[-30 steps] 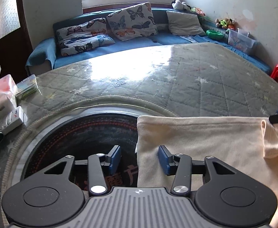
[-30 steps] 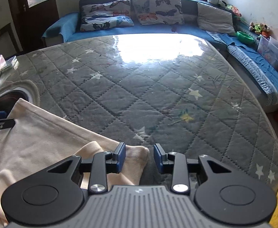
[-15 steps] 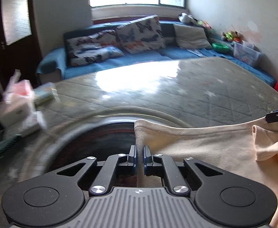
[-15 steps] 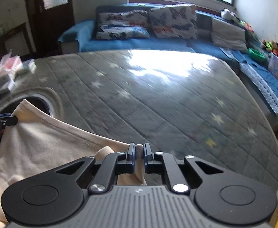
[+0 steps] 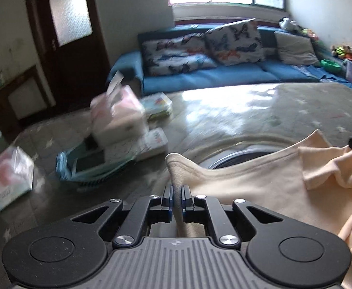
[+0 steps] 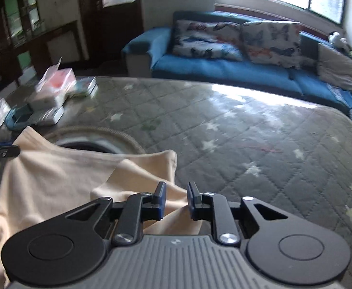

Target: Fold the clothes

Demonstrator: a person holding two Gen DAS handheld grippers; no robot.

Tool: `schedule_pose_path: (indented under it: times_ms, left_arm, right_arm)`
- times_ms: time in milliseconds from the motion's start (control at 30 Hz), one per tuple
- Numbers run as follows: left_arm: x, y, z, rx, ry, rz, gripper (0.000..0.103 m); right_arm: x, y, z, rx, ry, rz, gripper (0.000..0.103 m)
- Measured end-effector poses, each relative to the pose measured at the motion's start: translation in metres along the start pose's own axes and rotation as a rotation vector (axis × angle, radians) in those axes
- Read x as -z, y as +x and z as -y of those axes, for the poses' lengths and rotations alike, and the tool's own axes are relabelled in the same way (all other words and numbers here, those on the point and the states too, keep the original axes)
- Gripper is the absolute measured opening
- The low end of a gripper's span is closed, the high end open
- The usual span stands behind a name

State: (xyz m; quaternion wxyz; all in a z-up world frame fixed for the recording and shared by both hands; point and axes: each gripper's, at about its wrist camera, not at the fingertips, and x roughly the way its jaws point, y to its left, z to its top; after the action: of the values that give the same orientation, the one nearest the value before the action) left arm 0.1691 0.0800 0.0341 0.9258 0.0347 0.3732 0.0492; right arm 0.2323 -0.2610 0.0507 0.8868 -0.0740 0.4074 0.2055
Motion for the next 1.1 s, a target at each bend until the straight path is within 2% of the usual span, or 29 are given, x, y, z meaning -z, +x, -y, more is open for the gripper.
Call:
schedule_pose_path:
  times_ms: [133,167,300,367,400,433,467,500,600,700,900,1100]
  left_arm:
    - [0.006,-0.002,-0.004,-0.001,0.003,-0.011,0.012]
    - [0.006,-0.006,-0.004,0.003,0.008,-0.004,0.012]
    - [0.006,-0.027,-0.001,0.043,0.024,0.021,0.021]
    - [0.005,-0.036,0.006,0.098,0.034,0.024,0.031]
    - [0.004,-0.040,0.011,0.132,0.038,0.024,0.038]
    - [0.004,-0.044,0.016,0.167,0.042,0.024,0.038]
    - [0.004,-0.048,0.022,0.201,0.049,0.024,0.038]
    - [0.004,-0.051,0.031,0.236,0.060,0.021,0.038]
    - [0.010,-0.060,0.062,0.347,0.101,0.011,0.049]
    - [0.022,-0.068,0.101,0.437,0.185,0.016,0.056]
    - [0.051,-0.079,0.159,0.468,0.335,0.064,0.063]
    - [0.080,-0.081,0.191,0.384,0.480,0.111,0.064]
  right_arm:
    - [-0.001,0.004,0.004,0.020,0.012,-0.015,0.025]
    - [-0.002,0.007,0.007,0.025,0.027,-0.020,0.029]
    - [-0.005,0.021,0.014,0.039,0.047,-0.065,0.034]
    - [-0.004,0.027,0.016,0.022,0.064,-0.087,0.034]
    - [-0.003,0.029,0.016,0.018,0.063,-0.098,0.030]
    - [-0.001,0.029,0.016,0.014,0.062,-0.105,0.026]
    - [0.001,0.029,0.015,0.010,0.061,-0.111,0.015]
    - [0.001,0.025,0.015,0.013,0.061,-0.103,0.009]
    - [0.004,0.014,0.013,0.023,0.063,-0.076,0.007]
    - [0.004,0.002,0.012,0.031,0.065,-0.056,0.007]
    - [0.009,-0.027,0.011,0.068,0.062,-0.015,0.006]
    - [0.021,-0.049,0.017,0.094,0.074,0.004,0.006]
